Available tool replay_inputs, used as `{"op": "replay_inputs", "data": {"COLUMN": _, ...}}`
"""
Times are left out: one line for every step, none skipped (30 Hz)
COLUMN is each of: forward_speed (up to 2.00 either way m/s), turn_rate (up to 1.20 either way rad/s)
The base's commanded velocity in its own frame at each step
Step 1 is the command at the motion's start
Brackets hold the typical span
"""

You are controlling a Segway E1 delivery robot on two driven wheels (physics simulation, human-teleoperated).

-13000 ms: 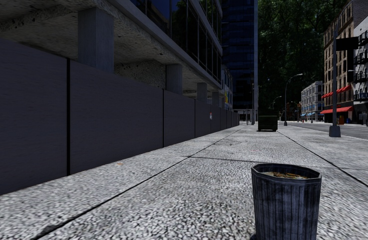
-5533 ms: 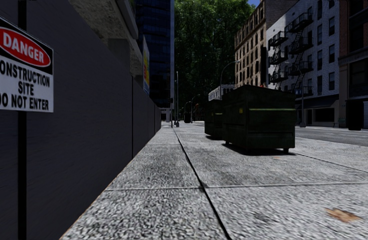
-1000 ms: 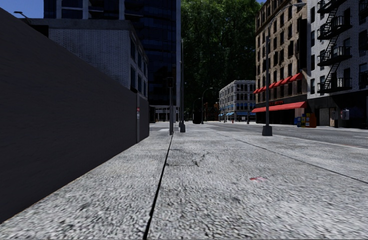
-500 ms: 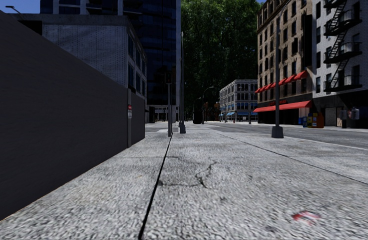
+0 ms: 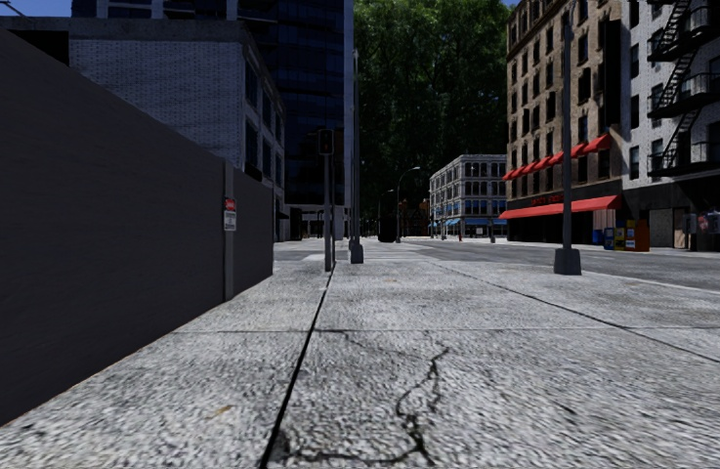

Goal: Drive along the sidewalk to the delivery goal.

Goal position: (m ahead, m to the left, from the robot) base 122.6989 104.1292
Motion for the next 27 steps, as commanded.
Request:
{"op": "replay_inputs", "data": {"forward_speed": 2.00, "turn_rate": 0.00}}
{"op": "replay_inputs", "data": {"forward_speed": 2.00, "turn_rate": 0.00}}
{"op": "replay_inputs", "data": {"forward_speed": 2.00, "turn_rate": 0.00}}
{"op": "replay_inputs", "data": {"forward_speed": 2.00, "turn_rate": 0.00}}
{"op": "replay_inputs", "data": {"forward_speed": 2.00, "turn_rate": 0.00}}
{"op": "replay_inputs", "data": {"forward_speed": 2.00, "turn_rate": 0.00}}
{"op": "replay_inputs", "data": {"forward_speed": 2.00, "turn_rate": 0.00}}
{"op": "replay_inputs", "data": {"forward_speed": 2.00, "turn_rate": 0.00}}
{"op": "replay_inputs", "data": {"forward_speed": 2.00, "turn_rate": 0.00}}
{"op": "replay_inputs", "data": {"forward_speed": 2.00, "turn_rate": 0.00}}
{"op": "replay_inputs", "data": {"forward_speed": 2.00, "turn_rate": 0.00}}
{"op": "replay_inputs", "data": {"forward_speed": 2.00, "turn_rate": 0.00}}
{"op": "replay_inputs", "data": {"forward_speed": 2.00, "turn_rate": 0.00}}
{"op": "replay_inputs", "data": {"forward_speed": 2.00, "turn_rate": 0.00}}
{"op": "replay_inputs", "data": {"forward_speed": 2.00, "turn_rate": 0.00}}
{"op": "replay_inputs", "data": {"forward_speed": 2.00, "turn_rate": 0.00}}
{"op": "replay_inputs", "data": {"forward_speed": 2.00, "turn_rate": 0.00}}
{"op": "replay_inputs", "data": {"forward_speed": 2.00, "turn_rate": 0.00}}
{"op": "replay_inputs", "data": {"forward_speed": 2.00, "turn_rate": 0.00}}
{"op": "replay_inputs", "data": {"forward_speed": 2.00, "turn_rate": -0.18}}
{"op": "replay_inputs", "data": {"forward_speed": 2.00, "turn_rate": -0.63}}
{"op": "replay_inputs", "data": {"forward_speed": 2.00, "turn_rate": -0.63}}
{"op": "replay_inputs", "data": {"forward_speed": 2.00, "turn_rate": -1.06}}
{"op": "replay_inputs", "data": {"forward_speed": 2.00, "turn_rate": -1.20}}
{"op": "replay_inputs", "data": {"forward_speed": 2.00, "turn_rate": -1.20}}
{"op": "replay_inputs", "data": {"forward_speed": 2.00, "turn_rate": -1.20}}
{"op": "replay_inputs", "data": {"forward_speed": 2.00, "turn_rate": -1.20}}
